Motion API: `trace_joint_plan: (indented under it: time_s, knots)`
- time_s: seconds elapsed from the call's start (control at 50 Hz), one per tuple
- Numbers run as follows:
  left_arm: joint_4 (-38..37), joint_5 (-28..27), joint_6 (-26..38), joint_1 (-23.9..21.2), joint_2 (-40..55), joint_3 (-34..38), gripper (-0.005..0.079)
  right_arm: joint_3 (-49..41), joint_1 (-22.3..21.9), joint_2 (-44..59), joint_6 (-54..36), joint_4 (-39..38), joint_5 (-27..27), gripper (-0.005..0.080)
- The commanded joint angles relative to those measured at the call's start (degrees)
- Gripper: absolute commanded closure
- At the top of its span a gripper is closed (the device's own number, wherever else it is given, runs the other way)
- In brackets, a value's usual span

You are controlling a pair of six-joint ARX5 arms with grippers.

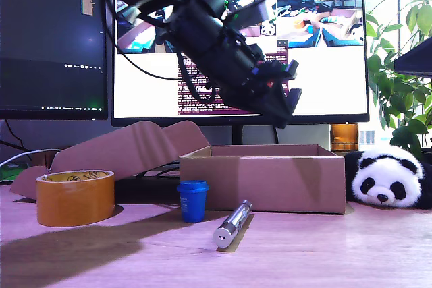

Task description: Pick up the USB drive and place it inside the cardboard box

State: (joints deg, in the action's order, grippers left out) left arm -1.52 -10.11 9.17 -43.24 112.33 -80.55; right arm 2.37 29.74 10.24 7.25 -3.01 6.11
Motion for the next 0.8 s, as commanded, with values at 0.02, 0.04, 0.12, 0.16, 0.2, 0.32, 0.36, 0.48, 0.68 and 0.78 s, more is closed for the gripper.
trace_joint_plan:
  time_s: [0.02, 0.04, 0.12, 0.16, 0.2, 0.32, 0.36, 0.48, 0.68, 0.78]
  knots:
    - [-2.08, -0.17, -0.26, 0.55, 2.99, -1.22, 0.0702, 0.63, 0.24, 0.37, -0.17, -0.55, 0.17, 0.0765]
    - [-2.67, -0.17, -0.46, 0.66, 3.32, -1.53, 0.0702, 0.63, 0.24, 0.37, -0.17, -0.57, 0.17, 0.0765]
    - [-5.11, -0.2, -1.27, 1.07, 5.01, -2.97, 0.0702, 0.63, 0.24, 0.37, -0.17, -0.55, 0.17, 0.0765]
    - [-6.1, -0.22, -1.27, 1.27, 5.77, -3.61, 0.0702, 0.63, 0.24, 0.37, -0.17, -0.57, 0.17, 0.0765]
    - [-7.17, -0.2, -1.86, 1.53, 6.45, -4.2, 0.0702, 0.63, 0.24, 0.37, -0.17, -0.55, 0.17, 0.0765]
    - [-10.05, -0.42, -3.41, 2.43, 7.34, -5.18, 0.0702, 0.63, 0.24, 0.37, -0.17, -0.52, 0.17, 0.0765]
    - [-10.71, -0.52, -3.43, 2.69, 7.34, -5.18, 0.0702, 0.63, 0.24, 0.37, -0.17, -0.52, 0.17, 0.0765]
    - [-13.27, -1.55, -4.72, 3.61, 7.34, -5.2, 0.0702, 0.63, 0.24, 0.37, -0.17, -0.52, 0.17, 0.0765]
    - [-15.32, -1.7, -4.7, 4.35, 7.34, -5.2, 0.0702, 0.63, 0.24, 0.37, -0.17, -0.52, 0.13, 0.0765]
    - [-14.75, -1.68, -4.66, 4.35, 7.34, -5.2, 0.0701, 0.63, 0.24, 0.37, -0.17, -0.52, 0.15, 0.0765]
